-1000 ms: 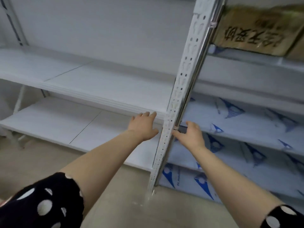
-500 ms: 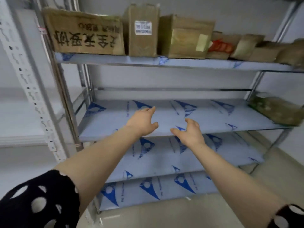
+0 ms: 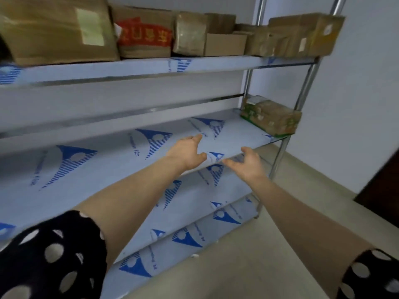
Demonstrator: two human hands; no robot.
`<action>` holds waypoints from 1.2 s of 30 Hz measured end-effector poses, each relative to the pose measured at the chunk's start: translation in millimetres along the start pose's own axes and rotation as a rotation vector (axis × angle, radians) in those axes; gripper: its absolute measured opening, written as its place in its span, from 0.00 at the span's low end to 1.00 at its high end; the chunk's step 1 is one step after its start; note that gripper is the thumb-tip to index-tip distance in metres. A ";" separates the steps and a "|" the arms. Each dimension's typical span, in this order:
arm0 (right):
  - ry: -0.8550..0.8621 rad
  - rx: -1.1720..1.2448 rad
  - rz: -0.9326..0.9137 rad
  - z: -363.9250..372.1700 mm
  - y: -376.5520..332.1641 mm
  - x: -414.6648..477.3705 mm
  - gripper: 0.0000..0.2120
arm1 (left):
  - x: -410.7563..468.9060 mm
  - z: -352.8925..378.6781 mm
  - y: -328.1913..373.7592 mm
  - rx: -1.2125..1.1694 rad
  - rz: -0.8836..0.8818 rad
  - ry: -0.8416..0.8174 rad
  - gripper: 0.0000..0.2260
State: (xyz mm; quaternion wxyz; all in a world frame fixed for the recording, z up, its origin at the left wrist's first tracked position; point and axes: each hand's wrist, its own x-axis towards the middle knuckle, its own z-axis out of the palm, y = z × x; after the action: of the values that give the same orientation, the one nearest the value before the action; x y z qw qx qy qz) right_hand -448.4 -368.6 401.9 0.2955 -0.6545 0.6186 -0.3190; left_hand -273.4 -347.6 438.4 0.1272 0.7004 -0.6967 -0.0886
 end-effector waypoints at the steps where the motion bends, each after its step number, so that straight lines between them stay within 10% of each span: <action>1: 0.013 -0.003 0.011 -8.7 9.9 14.5 0.40 | 18.7 5.7 10.9 -0.004 0.019 -0.006 0.30; 20: 0.093 -0.019 0.180 -181.9 164.0 323.3 0.15 | 354.2 106.0 224.2 -0.203 0.062 -0.124 0.21; 36: -0.202 0.155 0.069 -224.2 253.9 496.6 0.15 | 470.1 180.5 322.4 -0.804 -0.600 0.068 0.16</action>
State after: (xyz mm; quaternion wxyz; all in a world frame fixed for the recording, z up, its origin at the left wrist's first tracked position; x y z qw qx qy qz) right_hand -766.1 -877.8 368.7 0.4167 -0.6368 0.5814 -0.2878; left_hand -628.8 -825.9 388.8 0.3785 0.7679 -0.3707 -0.3600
